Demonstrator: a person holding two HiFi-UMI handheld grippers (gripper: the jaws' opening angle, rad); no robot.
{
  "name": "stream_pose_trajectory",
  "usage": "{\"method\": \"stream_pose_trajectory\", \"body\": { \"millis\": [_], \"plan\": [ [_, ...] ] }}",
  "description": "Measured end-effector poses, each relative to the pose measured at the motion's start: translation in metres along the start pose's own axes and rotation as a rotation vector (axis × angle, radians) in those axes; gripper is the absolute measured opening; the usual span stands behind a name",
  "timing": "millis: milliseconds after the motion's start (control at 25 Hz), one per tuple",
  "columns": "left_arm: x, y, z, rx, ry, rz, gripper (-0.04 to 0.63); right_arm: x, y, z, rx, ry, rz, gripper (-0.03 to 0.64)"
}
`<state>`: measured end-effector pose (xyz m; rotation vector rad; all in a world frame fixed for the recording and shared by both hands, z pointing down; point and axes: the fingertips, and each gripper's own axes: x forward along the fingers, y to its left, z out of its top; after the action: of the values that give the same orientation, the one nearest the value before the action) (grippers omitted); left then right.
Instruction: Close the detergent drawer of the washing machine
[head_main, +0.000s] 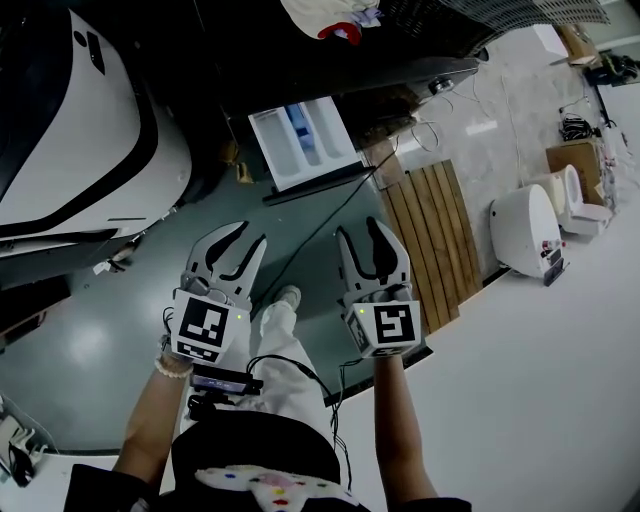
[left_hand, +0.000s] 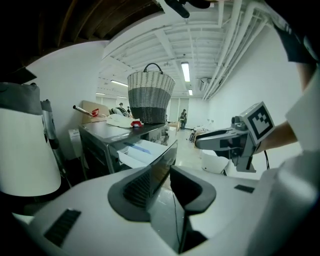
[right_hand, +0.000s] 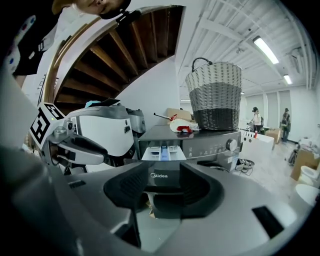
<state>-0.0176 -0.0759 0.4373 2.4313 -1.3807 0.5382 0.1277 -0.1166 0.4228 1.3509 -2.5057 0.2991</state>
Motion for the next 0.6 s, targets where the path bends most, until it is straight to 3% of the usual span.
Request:
{"method": "stream_pose_trajectory", "body": {
  "millis": [600],
  "plan": [
    [0.039, 0.014, -0.033, -0.020, 0.031, 0.101, 0.115, 0.054, -0.039, -0.052, -0.011, 0.068, 0.041, 0.190]
  ]
}}
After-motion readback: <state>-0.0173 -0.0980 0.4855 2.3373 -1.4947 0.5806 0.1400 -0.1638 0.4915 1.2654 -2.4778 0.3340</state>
